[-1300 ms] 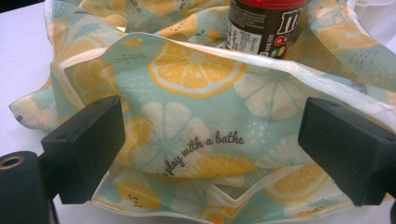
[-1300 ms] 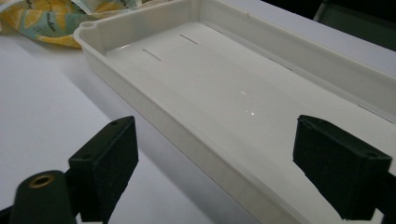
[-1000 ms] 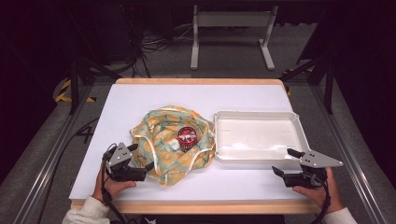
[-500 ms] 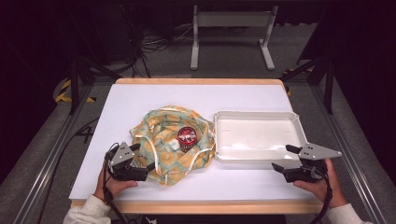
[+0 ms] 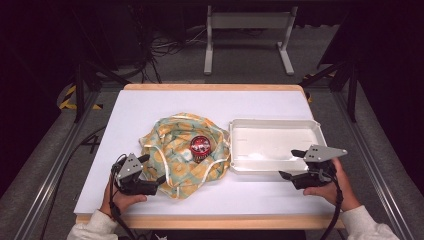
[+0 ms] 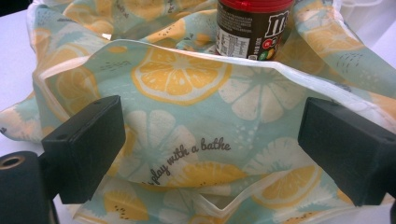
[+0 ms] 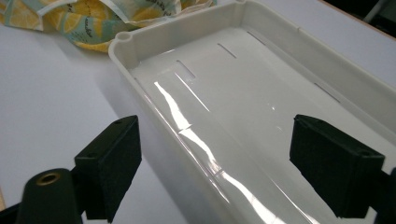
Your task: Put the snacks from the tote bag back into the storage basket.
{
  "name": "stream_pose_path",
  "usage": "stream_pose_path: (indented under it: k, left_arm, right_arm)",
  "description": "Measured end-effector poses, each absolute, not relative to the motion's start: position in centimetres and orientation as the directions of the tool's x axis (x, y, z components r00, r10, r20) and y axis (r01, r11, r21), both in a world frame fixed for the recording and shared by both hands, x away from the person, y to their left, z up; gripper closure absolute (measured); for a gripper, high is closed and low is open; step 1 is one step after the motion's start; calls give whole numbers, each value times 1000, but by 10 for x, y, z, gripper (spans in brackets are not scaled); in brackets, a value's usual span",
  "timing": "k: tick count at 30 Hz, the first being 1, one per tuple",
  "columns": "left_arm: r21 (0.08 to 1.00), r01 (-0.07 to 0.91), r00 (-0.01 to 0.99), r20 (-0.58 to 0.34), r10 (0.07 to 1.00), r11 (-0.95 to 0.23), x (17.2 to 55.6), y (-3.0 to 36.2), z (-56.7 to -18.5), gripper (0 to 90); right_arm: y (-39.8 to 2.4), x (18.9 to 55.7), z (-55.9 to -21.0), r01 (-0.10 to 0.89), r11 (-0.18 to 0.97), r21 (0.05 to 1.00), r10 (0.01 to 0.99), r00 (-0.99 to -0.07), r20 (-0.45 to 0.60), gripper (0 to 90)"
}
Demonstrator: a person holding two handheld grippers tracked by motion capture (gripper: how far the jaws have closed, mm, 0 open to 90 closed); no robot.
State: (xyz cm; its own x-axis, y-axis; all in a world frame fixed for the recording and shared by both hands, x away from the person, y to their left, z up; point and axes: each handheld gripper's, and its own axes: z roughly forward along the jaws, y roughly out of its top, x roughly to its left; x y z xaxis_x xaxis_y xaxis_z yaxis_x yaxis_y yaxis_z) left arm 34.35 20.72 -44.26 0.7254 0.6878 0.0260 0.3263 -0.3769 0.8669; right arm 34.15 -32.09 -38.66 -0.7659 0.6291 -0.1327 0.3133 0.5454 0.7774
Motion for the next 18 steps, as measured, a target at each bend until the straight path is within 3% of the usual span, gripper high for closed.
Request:
stream_pose_path:
  k: [18]
  left_arm:
    - [865,324,730,29,683,-384,344,206,-443,80]
  right_arm:
    - [-249,383,-380,246,673,697,472,-869,-150,198]
